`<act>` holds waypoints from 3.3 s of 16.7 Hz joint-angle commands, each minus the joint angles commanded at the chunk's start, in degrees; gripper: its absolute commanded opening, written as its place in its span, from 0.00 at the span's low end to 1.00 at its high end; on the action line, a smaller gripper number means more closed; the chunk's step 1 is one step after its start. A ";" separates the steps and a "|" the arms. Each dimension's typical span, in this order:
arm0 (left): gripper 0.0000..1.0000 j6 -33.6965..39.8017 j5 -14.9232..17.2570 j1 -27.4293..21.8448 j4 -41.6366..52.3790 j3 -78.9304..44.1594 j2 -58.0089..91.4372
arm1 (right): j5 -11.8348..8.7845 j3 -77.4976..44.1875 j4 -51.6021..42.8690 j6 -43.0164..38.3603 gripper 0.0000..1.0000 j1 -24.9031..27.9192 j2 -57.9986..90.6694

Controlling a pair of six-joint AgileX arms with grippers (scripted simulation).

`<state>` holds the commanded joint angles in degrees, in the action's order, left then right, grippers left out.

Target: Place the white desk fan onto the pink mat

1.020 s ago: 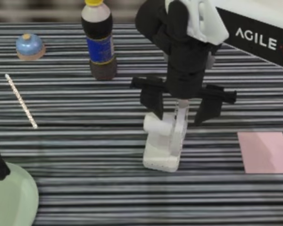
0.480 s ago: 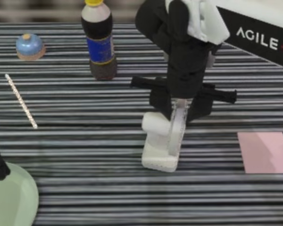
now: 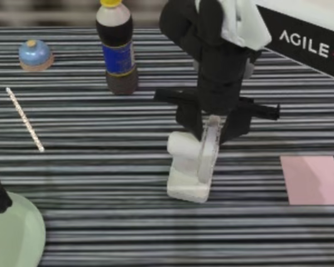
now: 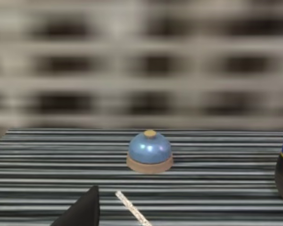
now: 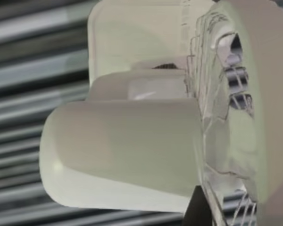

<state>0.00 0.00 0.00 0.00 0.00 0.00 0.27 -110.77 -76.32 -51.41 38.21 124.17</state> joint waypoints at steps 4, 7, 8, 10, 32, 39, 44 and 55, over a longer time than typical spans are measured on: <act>1.00 0.00 0.00 0.00 0.00 0.00 0.00 | 0.02 -8.49 -7.27 -0.11 0.00 0.21 0.88; 1.00 0.00 0.00 0.00 0.00 0.00 0.00 | 0.00 -12.47 -11.12 0.03 0.00 0.33 1.18; 1.00 0.00 0.00 0.00 0.00 0.00 0.00 | 0.00 -12.62 -11.26 0.04 0.00 0.33 1.18; 1.00 0.00 0.00 0.00 0.00 0.00 0.00 | 0.00 -12.62 -11.26 0.04 0.00 0.33 1.18; 1.00 0.00 0.00 0.00 0.00 0.00 0.00 | 0.04 23.86 -2.83 -51.87 0.00 -24.55 -26.43; 1.00 0.00 0.00 0.00 0.00 0.00 0.00 | 0.05 27.50 1.44 -51.75 0.00 -24.51 -26.03; 1.00 0.00 0.00 0.00 0.00 0.00 0.00 | 0.04 30.81 4.94 -51.77 0.00 -24.66 -25.61; 1.00 0.00 0.00 0.00 0.00 0.00 0.00 | 0.04 30.81 4.94 -51.77 0.75 -24.66 -25.61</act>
<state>0.00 0.00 0.00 0.00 0.00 0.00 0.31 -79.96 -71.39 -103.18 13.55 98.56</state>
